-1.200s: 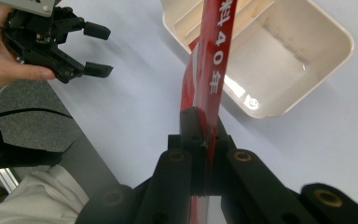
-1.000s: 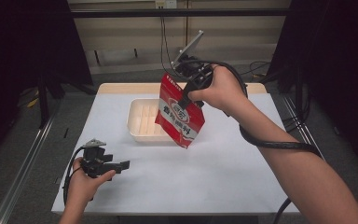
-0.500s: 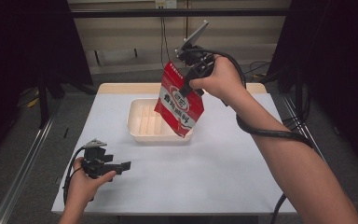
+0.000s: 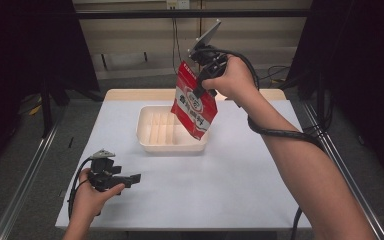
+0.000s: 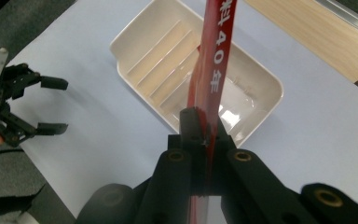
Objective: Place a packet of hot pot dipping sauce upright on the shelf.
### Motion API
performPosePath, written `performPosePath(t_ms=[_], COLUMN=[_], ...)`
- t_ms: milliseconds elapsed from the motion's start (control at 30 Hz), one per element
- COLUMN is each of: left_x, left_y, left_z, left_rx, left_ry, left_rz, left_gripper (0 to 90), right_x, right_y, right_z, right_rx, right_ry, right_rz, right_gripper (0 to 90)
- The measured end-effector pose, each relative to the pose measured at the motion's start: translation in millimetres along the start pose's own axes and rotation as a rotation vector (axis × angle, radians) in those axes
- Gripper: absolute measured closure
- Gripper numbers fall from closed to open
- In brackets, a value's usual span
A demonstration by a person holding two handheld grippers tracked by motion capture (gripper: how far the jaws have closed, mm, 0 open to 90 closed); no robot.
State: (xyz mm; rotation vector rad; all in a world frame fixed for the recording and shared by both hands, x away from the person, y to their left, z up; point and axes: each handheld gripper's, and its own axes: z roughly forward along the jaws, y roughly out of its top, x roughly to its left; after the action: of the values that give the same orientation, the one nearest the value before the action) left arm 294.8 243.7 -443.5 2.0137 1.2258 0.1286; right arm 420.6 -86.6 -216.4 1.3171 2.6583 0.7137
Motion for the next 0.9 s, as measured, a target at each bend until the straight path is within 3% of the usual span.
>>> performPosePath(t_ms=[900], left_x=[-2.4], left_y=[-1.1], left_z=[2.1], left_rx=[0.019], left_ry=[-0.006], left_rz=[0.009], left_gripper=[10.9], right_x=[-15.5], right_y=[-9.0], right_z=[25.7], right_rx=[0.019], right_ry=[-0.028], right_rz=[0.003], right_gripper=[90.0])
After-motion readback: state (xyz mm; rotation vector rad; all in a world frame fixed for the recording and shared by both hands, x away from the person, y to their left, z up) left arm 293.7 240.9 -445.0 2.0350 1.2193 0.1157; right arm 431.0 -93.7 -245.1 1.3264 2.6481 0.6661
